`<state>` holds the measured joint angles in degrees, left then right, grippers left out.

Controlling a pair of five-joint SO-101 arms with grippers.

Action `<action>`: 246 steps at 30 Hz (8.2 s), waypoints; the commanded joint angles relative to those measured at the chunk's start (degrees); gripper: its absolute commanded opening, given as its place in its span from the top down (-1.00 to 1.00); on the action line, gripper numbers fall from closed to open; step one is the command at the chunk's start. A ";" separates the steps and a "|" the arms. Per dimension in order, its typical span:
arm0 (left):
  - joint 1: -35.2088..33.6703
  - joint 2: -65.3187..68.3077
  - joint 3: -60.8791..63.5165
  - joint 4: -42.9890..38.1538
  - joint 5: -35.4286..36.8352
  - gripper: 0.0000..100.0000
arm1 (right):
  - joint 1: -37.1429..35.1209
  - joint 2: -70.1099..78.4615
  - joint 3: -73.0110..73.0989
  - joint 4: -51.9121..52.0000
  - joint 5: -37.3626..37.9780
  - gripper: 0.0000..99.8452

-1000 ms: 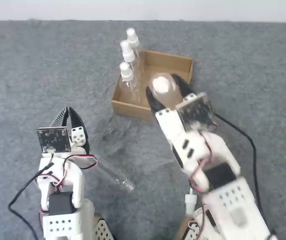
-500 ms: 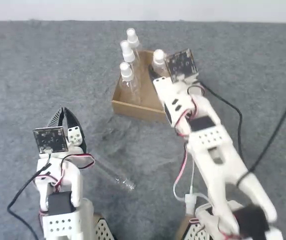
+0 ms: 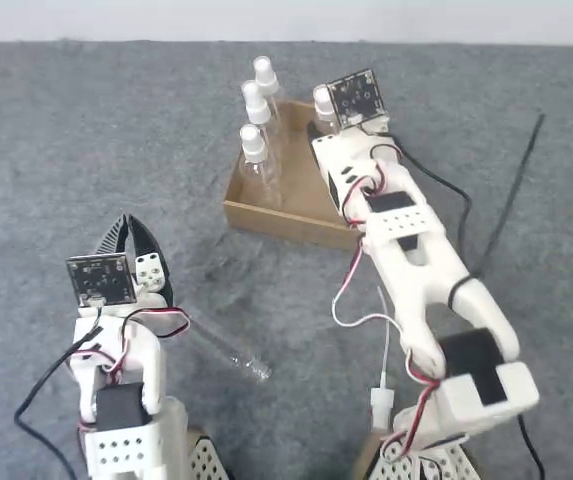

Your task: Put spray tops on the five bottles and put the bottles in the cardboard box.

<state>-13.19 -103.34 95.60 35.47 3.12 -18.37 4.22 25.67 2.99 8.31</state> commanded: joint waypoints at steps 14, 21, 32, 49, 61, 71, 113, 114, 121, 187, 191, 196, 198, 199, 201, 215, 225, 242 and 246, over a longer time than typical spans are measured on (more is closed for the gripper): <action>-0.26 -0.26 0.04 -2.11 0.26 0.97 | 5.85 15.69 -18.73 -2.07 -12.40 0.99; -0.09 -0.26 0.04 -2.11 0.26 0.97 | 7.08 20.70 -18.90 -8.22 -12.40 0.99; -0.18 -0.26 0.04 -2.11 0.26 0.97 | 6.64 21.49 -18.90 -7.69 -12.31 0.83; 0.00 -0.26 0.04 -2.11 0.26 0.97 | 4.97 18.42 -18.46 -3.03 -12.40 0.43; 0.00 -0.26 0.04 -2.11 0.18 0.97 | 4.97 8.48 -13.45 1.19 -12.48 0.43; 0.09 -0.26 0.13 -2.11 -1.67 0.97 | 2.33 1.36 -8.26 2.86 -12.04 0.43; -6.59 -0.26 -0.04 -5.36 1.93 0.97 | -2.42 -35.12 -7.47 46.29 -11.96 0.44; -6.59 -0.26 -0.04 -5.36 1.93 0.97 | -3.38 -36.35 -7.47 47.43 -11.96 0.44; -6.59 -0.26 -0.04 -5.36 1.93 0.97 | -10.68 -43.30 -7.47 56.48 -11.87 0.44; -12.84 -0.26 -0.92 -5.45 6.51 0.83 | -45.93 -31.43 32.18 25.27 -11.96 0.44; -12.84 -0.26 -0.92 -5.45 6.51 0.83 | -45.67 -28.44 31.03 25.27 -11.96 0.44; -12.84 -0.26 -0.92 -5.45 6.51 0.83 | -45.58 -26.95 31.03 25.63 -11.96 0.52; -12.84 -0.26 -0.92 -5.45 6.51 0.83 | -44.97 -27.38 31.03 25.71 -11.96 0.67; -12.84 -0.26 -0.92 -5.45 6.51 0.83 | -44.53 -27.47 31.03 25.45 -11.96 0.75; -12.84 -0.26 -0.92 -5.45 6.51 0.83 | -43.65 -27.47 30.86 25.36 -11.96 0.87; -12.84 -0.26 -0.84 -5.45 6.51 0.83 | -38.46 -33.10 30.07 29.41 -12.75 0.94; -12.84 -0.26 -0.84 -5.45 6.51 0.83 | -38.11 -45.67 30.42 35.21 -21.89 0.94; -12.84 -0.26 -0.84 -5.45 6.51 0.83 | -32.57 -63.25 30.51 49.01 -31.12 0.94; -12.84 -0.26 -0.84 -5.45 6.51 0.83 | -32.31 -71.25 30.51 52.26 -31.03 0.94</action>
<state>-26.02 -103.34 96.31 31.87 9.10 -51.78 -58.29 60.13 52.31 -22.02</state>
